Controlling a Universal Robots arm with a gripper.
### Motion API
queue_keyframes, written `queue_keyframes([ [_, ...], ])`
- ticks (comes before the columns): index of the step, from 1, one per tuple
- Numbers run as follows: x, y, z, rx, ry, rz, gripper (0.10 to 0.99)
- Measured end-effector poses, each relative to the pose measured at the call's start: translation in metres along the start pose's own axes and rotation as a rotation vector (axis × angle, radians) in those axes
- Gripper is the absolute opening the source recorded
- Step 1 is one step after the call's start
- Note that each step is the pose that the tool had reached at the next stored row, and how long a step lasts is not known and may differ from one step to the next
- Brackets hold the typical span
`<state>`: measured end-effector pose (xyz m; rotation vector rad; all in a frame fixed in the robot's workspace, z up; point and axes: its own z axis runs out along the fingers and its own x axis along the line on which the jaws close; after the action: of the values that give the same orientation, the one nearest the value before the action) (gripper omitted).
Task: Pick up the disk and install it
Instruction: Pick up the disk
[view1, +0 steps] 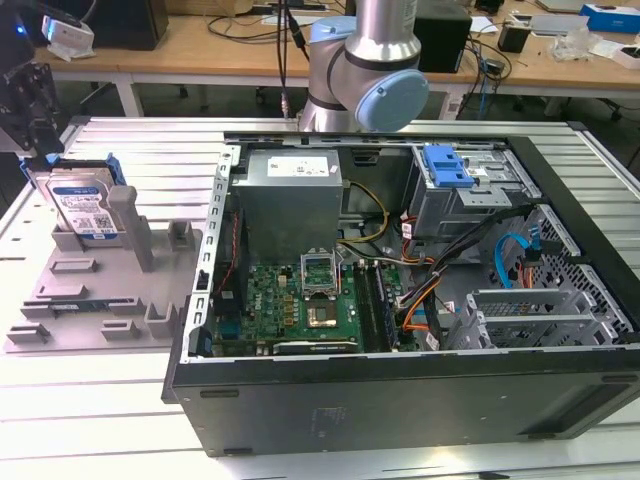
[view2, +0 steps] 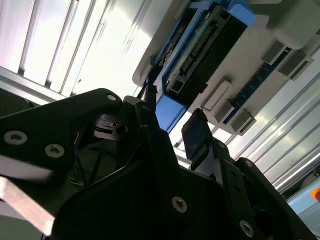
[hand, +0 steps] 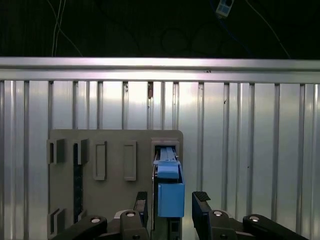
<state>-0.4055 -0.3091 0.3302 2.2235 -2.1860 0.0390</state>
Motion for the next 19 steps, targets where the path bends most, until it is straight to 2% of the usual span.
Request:
queue_keyframes([
  [19, -0.0004, 0.0006, 0.0125, 0.000, 0.0000, 0.000, 0.482],
])
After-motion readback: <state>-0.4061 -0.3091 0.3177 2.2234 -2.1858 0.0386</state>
